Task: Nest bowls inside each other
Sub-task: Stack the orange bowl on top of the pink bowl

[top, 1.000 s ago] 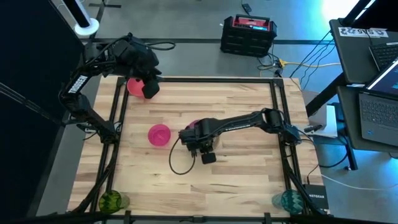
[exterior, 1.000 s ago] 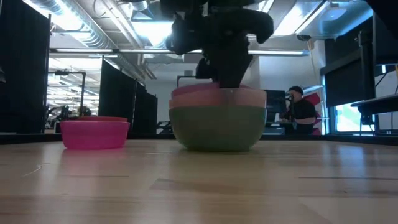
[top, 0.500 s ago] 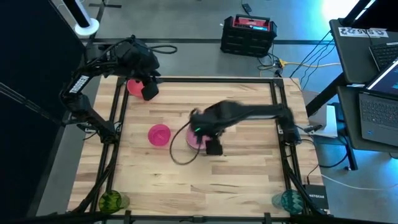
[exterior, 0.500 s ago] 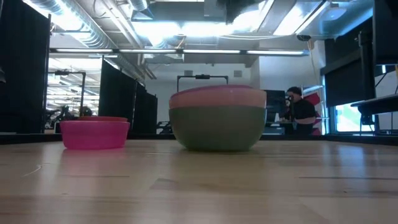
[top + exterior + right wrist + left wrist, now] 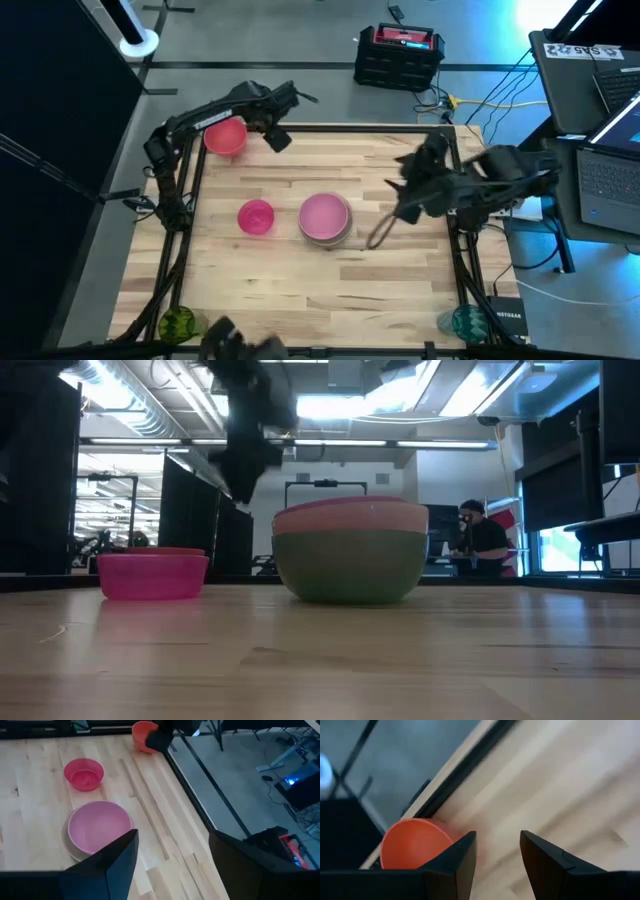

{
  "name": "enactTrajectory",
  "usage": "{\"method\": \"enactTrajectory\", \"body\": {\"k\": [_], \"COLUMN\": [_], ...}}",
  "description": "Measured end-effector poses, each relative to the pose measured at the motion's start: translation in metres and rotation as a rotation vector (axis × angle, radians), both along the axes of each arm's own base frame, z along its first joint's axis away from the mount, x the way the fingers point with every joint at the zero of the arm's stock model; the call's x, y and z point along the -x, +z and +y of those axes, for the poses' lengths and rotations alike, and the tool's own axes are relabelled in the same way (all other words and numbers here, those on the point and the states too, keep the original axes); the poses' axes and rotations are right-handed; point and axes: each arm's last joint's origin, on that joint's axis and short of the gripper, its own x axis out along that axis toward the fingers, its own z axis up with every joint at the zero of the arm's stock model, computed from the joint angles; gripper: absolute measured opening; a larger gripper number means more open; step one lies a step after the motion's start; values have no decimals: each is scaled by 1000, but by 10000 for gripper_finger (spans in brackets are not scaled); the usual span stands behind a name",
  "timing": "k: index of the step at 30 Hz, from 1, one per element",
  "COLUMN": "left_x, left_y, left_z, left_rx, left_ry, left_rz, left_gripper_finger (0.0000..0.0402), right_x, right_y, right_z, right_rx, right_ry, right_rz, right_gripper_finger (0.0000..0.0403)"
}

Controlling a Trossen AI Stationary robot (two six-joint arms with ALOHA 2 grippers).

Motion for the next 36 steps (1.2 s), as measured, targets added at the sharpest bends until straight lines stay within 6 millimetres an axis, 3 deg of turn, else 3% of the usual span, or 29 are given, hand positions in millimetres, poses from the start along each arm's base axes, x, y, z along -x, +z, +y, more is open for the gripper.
{"method": "enactTrajectory", "body": {"k": [5,11,26,36], "left_x": [34,53,52,59], "left_y": [-18,-22,-61,-79], "left_z": [39,59,72,65], "left_rx": [21,34,146,184], "left_ry": [247,344,415,437], "left_rz": [3,-44,23,80], "left_gripper_finger": [139,138,138,138], "right_x": [30,42,42,42], "right_y": [-17,-31,-31,-31], "right_z": [-7,-13,-14,-14], "right_rx": [-67,-89,-88,-83], "right_ry": [-68,-101,-107,-102], "right_rz": [-38,-38,-55,-51], "right_gripper_finger": [230,230,230,230]}}
